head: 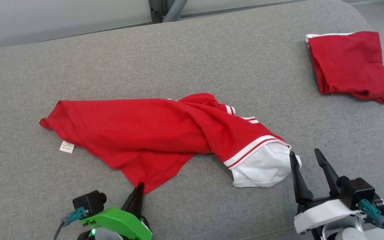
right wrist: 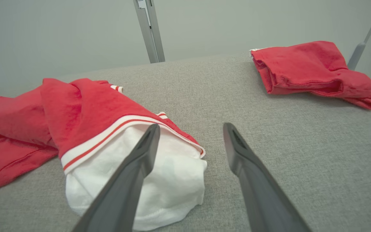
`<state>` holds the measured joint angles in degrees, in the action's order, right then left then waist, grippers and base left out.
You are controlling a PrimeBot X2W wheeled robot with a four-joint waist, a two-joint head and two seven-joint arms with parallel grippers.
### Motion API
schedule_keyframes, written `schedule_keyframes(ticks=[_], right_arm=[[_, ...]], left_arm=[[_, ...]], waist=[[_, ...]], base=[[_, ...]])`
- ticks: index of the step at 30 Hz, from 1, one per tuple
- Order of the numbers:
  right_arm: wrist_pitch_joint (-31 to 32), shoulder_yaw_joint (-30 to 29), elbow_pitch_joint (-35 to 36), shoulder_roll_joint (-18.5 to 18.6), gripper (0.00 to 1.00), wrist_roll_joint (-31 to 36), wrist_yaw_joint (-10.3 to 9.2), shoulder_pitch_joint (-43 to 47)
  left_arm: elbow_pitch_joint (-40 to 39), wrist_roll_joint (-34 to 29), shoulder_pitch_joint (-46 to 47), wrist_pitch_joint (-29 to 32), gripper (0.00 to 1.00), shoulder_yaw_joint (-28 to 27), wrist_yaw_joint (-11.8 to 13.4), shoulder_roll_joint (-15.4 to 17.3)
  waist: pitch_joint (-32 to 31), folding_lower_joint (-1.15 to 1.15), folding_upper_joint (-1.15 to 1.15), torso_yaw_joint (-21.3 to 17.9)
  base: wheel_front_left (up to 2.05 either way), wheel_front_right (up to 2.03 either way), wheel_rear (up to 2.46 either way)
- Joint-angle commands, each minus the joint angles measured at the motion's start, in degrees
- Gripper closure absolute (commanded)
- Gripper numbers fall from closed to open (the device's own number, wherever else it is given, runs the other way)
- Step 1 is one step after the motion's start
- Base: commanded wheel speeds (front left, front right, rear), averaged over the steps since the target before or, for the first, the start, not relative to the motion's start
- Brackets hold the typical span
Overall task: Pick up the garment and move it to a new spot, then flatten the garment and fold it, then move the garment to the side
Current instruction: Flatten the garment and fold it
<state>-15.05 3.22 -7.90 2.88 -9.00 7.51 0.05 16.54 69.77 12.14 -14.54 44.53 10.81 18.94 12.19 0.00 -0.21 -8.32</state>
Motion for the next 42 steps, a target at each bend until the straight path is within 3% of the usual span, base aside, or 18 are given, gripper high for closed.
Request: schedule_keyframes(ticks=[1, 12, 13, 14, 15, 22, 30, 37, 42], right_arm=[[-0.2, -0.5, -0.1, 0.1, 0.00, 0.4, -0.05, 1.1], [-0.2, -0.8, -0.4, 0.1, 0.00, 0.9, -0.05, 2.9], [-0.2, -0.7, -0.5, 0.1, 0.00, 0.9, -0.05, 3.0], [-0.2, -0.7, -0.6, 0.1, 0.00, 1.0, -0.05, 3.1], [-0.2, -0.7, -0.7, 0.1, 0.00, 1.1, -0.05, 3.2], [-0.2, -1.9, 0.1, 0.1, 0.00, 2.3, -0.05, 3.6], [-0.2, -5.4, 2.9, 0.0, 0.00, 4.5, -0.05, 4.8], [-0.2, -7.7, 3.6, 1.2, 0.00, 5.6, -0.05, 6.0], [-0.2, -8.6, 2.1, 2.0, 0.00, 6.1, -0.05, 6.2]], left_arm=[[-0.3, -0.9, -1.4, -0.1, 1.00, -0.5, -0.2, 1.1], [-6.6, -3.4, -10.6, -0.6, 1.00, -4.3, 3.6, 5.4], [-6.8, -3.6, -11.0, -0.6, 0.76, -4.6, 3.9, 5.2], [-7.0, -3.7, -11.4, -0.6, 0.29, -5.0, 4.1, 4.9], [-7.2, -3.9, -11.8, -0.6, 0.00, -5.4, 4.2, 4.5], [-11.7, -10.6, -15.5, -0.6, 0.00, -13.1, 4.4, 2.4], [-20.5, -30.5, -23.2, -0.6, 0.00, -27.6, 3.8, -1.5], [-22.5, -42.8, -27.6, -0.6, 0.00, -33.9, -1.4, -5.6], [-19.0, -48.1, -29.4, -0.6, 0.00, -36.7, -6.2, -6.8]], waist=[[-0.7, 0.00, 0.21, 0.4], [-3.4, 0.00, 0.21, 3.5], [-3.7, 0.00, 0.21, 3.8], [-4.0, 0.00, 0.21, 4.0], [-4.3, 0.00, 0.21, 4.1], [-6.6, 0.00, 0.21, 5.1], [-9.9, 0.00, 0.21, 6.6], [-12.0, 0.00, 0.21, 8.3], [-12.8, 0.00, 0.21, 8.9]], base=[[0.00, 0.00, 0.00], [0.00, 0.00, 0.00], [0.00, 0.00, 0.00], [0.00, 0.00, 0.00], [0.00, 0.00, 0.00], [0.00, 0.00, 0.00], [0.00, 0.00, 0.00], [0.00, 0.00, 0.00], [0.00, 0.00, 0.00]])
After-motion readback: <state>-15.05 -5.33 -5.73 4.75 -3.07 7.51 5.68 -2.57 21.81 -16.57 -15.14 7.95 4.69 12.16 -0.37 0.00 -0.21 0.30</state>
